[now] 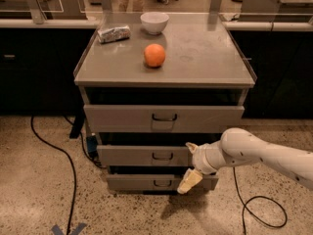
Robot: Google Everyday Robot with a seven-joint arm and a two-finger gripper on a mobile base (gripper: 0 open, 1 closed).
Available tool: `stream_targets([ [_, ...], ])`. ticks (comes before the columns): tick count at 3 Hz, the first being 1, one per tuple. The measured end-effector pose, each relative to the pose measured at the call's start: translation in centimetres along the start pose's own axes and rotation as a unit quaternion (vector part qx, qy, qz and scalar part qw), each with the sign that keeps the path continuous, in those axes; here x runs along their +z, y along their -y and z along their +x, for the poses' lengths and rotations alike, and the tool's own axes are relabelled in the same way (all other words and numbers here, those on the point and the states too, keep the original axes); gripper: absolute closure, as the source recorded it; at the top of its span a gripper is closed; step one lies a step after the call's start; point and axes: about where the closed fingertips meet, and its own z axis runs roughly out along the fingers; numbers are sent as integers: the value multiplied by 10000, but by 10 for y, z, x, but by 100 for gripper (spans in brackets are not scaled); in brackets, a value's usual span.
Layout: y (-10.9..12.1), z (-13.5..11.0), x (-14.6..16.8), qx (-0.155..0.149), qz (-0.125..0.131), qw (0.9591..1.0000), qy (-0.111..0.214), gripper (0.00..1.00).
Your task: Open middle drawer
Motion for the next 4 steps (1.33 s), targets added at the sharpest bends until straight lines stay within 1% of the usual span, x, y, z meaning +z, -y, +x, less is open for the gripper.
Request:
stream_targets([
  [1, 12, 12, 23, 347, 34, 9992, 191, 0],
  [2, 14, 46, 44, 791, 133, 9967, -117, 0],
  [3, 14, 46, 44, 790, 133, 9967, -118, 0],
  [4, 14, 41, 40, 619, 197, 9975, -266, 0],
])
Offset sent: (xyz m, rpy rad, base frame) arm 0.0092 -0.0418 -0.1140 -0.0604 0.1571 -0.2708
